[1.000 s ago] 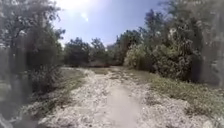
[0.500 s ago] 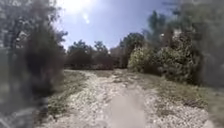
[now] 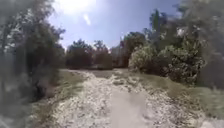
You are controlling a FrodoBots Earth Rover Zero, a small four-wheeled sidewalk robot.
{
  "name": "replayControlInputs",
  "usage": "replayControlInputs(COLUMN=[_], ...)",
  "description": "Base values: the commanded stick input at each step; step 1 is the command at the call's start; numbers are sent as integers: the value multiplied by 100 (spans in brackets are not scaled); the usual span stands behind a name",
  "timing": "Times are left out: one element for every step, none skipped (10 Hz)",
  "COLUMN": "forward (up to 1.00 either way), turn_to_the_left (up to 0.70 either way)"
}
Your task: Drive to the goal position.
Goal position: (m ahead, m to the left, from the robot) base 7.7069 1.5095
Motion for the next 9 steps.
replayControlInputs(forward=[70,70,70,70,70,70,70,70,70], turn_to_the_left=[0,0,0,0,0,0,0,0,0])
